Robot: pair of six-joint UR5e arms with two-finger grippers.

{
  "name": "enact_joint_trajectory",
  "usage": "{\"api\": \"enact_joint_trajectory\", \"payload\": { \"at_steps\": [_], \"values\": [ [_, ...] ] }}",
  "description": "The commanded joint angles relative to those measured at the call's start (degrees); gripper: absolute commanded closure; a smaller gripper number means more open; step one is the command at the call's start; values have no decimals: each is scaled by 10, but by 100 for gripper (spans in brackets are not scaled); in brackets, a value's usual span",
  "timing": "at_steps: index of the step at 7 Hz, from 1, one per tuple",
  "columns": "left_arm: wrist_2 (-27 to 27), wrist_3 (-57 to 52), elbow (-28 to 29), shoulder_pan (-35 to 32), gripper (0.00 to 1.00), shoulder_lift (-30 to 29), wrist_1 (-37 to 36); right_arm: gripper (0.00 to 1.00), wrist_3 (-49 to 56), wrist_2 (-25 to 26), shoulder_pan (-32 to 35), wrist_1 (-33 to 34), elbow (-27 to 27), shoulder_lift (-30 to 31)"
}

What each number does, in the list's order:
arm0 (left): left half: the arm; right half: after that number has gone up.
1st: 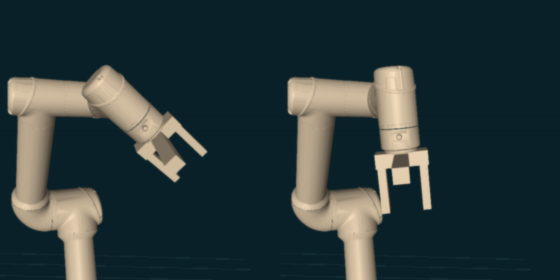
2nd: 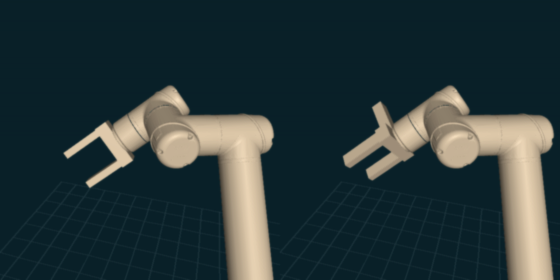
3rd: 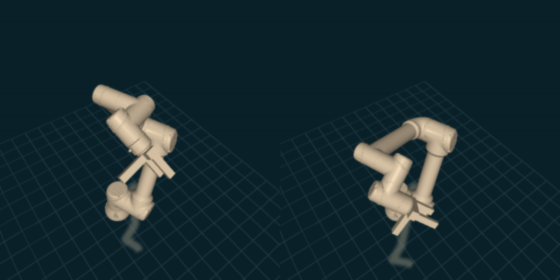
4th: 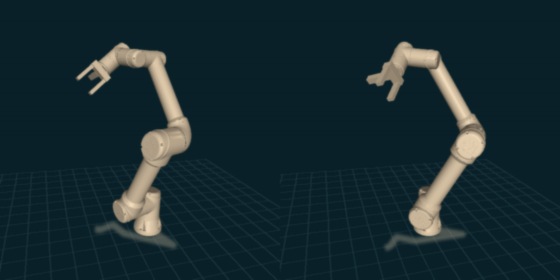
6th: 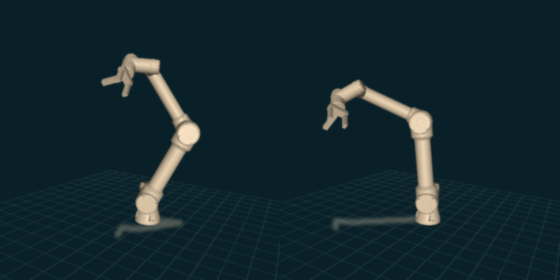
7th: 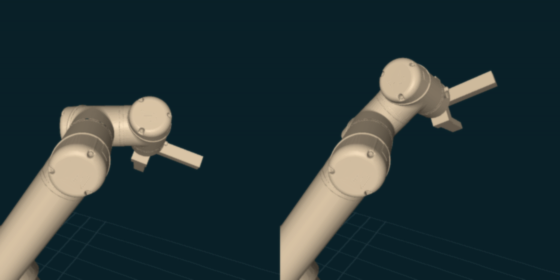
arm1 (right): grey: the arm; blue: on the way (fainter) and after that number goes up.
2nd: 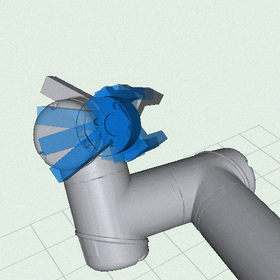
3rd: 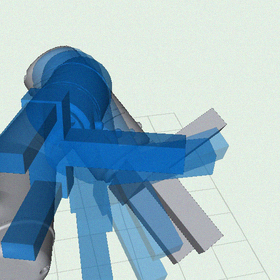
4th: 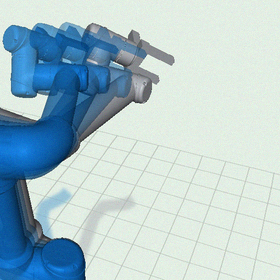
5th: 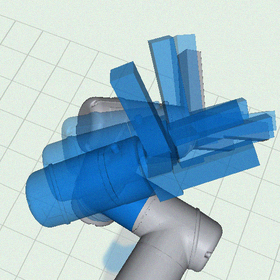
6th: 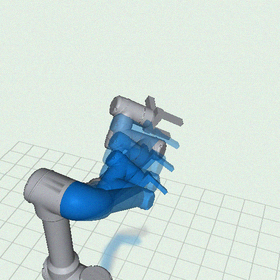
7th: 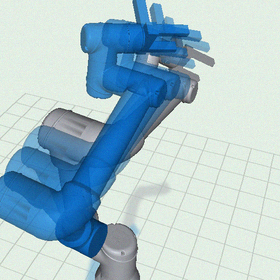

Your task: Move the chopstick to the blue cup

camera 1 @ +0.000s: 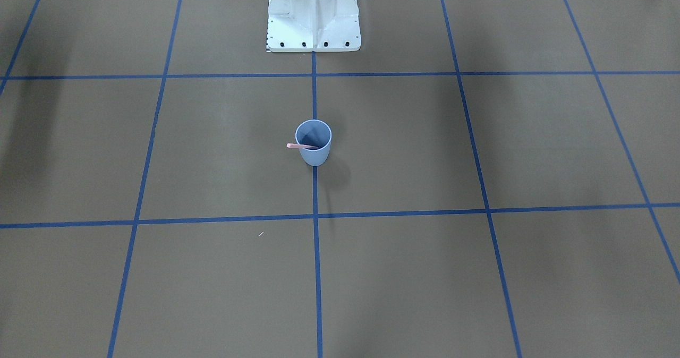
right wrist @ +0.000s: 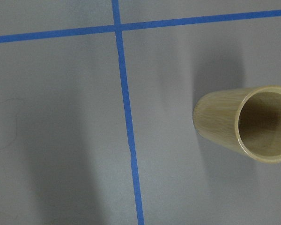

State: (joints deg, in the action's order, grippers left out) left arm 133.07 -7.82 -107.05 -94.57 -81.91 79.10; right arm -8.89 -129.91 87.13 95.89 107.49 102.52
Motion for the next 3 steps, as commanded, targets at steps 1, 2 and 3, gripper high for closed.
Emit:
{"api": "enact_joint_trajectory", "payload": {
  "at_steps": [1, 2, 3],
  "values": [
    [0, 0, 0, 0, 2, 0, 1, 0, 0, -4, 0, 0, -1, 0],
    [0, 0, 0, 0, 2, 0, 1, 0, 1, -4, 0, 0, -1, 0],
    [0, 0, 0, 0, 2, 0, 2, 0, 2, -4, 0, -1, -1, 0]
  ]
}}
